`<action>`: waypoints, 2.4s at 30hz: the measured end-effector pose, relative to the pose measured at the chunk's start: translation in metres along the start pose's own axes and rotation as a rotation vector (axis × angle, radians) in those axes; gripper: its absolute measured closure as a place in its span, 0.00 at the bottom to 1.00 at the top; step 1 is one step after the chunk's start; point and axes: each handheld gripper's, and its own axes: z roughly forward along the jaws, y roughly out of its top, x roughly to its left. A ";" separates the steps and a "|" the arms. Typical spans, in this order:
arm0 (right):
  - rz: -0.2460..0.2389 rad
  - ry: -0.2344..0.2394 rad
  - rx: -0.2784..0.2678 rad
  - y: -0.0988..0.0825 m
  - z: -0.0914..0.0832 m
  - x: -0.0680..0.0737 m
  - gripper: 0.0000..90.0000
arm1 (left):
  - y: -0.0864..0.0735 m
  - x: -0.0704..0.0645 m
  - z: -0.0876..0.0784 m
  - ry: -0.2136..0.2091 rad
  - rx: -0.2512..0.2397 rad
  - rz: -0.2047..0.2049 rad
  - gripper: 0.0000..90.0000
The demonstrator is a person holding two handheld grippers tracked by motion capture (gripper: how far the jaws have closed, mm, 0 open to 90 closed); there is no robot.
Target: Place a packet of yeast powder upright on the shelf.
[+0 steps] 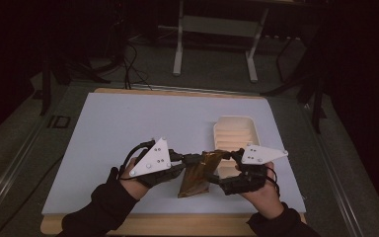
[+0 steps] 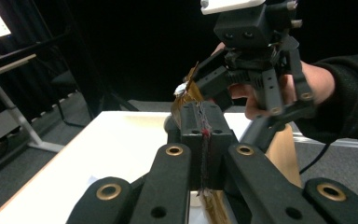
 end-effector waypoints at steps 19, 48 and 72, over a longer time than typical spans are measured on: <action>-0.086 0.140 0.129 0.003 -0.003 -0.001 0.84 | -0.007 0.004 0.006 -0.039 0.019 -0.051 0.99; -0.257 0.123 0.040 0.040 -0.063 -0.066 0.85 | -0.042 0.024 -0.016 0.009 -0.046 -0.288 0.01; -0.183 0.094 0.176 -0.027 -0.084 -0.100 0.85 | -0.082 0.025 -0.018 0.021 0.007 -0.333 0.01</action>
